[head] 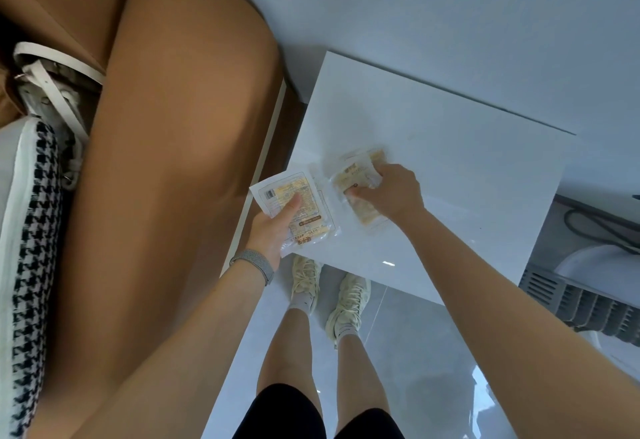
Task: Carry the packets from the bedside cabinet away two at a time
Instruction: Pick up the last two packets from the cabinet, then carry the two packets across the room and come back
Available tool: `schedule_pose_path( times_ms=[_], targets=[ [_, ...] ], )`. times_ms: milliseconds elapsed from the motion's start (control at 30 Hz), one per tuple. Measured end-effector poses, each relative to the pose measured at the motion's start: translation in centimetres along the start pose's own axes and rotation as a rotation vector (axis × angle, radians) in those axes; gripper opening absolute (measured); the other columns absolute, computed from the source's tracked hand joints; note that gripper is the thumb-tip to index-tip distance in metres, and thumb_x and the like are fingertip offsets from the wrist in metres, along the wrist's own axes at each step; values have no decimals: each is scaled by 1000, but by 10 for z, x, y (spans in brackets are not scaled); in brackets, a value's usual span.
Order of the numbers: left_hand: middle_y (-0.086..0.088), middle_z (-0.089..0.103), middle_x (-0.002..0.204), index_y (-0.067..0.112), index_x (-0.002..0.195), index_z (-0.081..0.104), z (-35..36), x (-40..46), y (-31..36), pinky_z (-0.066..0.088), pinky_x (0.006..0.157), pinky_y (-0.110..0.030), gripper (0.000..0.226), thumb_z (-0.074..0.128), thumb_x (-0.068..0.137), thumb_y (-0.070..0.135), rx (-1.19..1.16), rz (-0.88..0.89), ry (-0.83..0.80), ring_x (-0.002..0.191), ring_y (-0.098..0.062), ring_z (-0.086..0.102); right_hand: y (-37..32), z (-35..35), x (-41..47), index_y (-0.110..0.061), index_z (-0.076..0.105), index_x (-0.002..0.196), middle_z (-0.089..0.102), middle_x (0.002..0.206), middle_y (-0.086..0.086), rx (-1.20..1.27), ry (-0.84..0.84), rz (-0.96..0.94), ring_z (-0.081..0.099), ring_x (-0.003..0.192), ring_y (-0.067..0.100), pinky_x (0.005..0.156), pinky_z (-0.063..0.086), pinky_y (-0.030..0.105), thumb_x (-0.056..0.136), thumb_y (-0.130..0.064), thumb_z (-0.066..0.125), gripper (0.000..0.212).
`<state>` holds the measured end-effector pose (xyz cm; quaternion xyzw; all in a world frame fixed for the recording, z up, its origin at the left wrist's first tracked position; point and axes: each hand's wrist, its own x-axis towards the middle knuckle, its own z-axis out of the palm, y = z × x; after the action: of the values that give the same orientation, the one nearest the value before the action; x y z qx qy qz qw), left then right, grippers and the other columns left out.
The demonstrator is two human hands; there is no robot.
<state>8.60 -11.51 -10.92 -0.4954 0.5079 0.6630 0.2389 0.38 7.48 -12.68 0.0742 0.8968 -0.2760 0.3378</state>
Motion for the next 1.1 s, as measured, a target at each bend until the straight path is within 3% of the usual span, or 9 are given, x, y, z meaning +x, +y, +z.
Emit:
schedule_pose_path(
  times_ms=[100, 167, 333, 467, 600, 733, 1000, 1100],
  targets=[
    [2, 74, 104, 26, 105, 67, -2, -6, 1, 52, 96, -50, 20, 71, 85, 29, 19, 10, 9, 102, -22, 69, 0, -3, -16, -21, 66, 107, 70, 98, -5, 510, 0, 134, 68, 91, 18, 77, 58, 37, 81, -37, 74, 31],
    [4, 74, 104, 24, 109, 66, -5, -13, 3, 53, 95, -46, 21, 68, 88, 29, 70, 46, -7, 104, -21, 69, 1, -8, -32, -21, 65, 111, 72, 103, -3, 745, 9, 184, 70, 93, 18, 81, 59, 44, 82, -33, 76, 33],
    [-1, 73, 110, 17, 120, 64, -16, -46, 23, 55, 91, -42, 29, 63, 92, 24, 91, 126, -57, 103, -21, 69, -5, -33, -80, -18, 66, 114, 73, 107, 0, 1026, 58, 158, 71, 96, 18, 82, 59, 42, 87, -22, 72, 28],
    [6, 74, 99, 22, 106, 68, -30, -101, 37, 57, 82, -36, 15, 61, 93, 23, 51, 194, -34, 93, -15, 71, -23, -60, -127, -22, 68, 109, 74, 103, -2, 969, 91, 123, 71, 95, 18, 79, 58, 40, 87, -23, 72, 22],
    [4, 73, 104, 25, 102, 67, -45, -182, 44, 58, 77, -34, 10, 61, 94, 23, 30, 284, -12, 91, -13, 71, -55, -96, -186, -24, 66, 106, 73, 103, -2, 867, 65, 35, 70, 95, 17, 76, 58, 35, 87, -23, 72, 20],
    [-3, 73, 111, 19, 112, 67, -67, -261, 28, 55, 90, -49, 21, 63, 93, 26, -84, 343, 48, 101, -24, 70, -81, -122, -257, -20, 63, 114, 70, 105, -5, 819, 46, -86, 69, 92, 9, 66, 56, 21, 87, -25, 72, 29],
    [-5, 75, 103, 17, 103, 70, -96, -374, -13, 54, 92, -52, 13, 66, 91, 22, -388, 431, 185, 98, -26, 71, -119, -137, -366, -26, 66, 98, 74, 94, -5, 686, -69, -249, 72, 80, 10, 63, 55, 27, 83, -28, 75, 17],
    [-1, 76, 100, 18, 105, 70, -121, -413, -29, 59, 81, -43, 14, 65, 92, 22, -456, 496, 219, 92, -21, 73, -145, -128, -403, -23, 67, 101, 75, 94, -4, 647, -131, -323, 73, 79, 10, 61, 55, 26, 84, -27, 75, 20]
  ],
)
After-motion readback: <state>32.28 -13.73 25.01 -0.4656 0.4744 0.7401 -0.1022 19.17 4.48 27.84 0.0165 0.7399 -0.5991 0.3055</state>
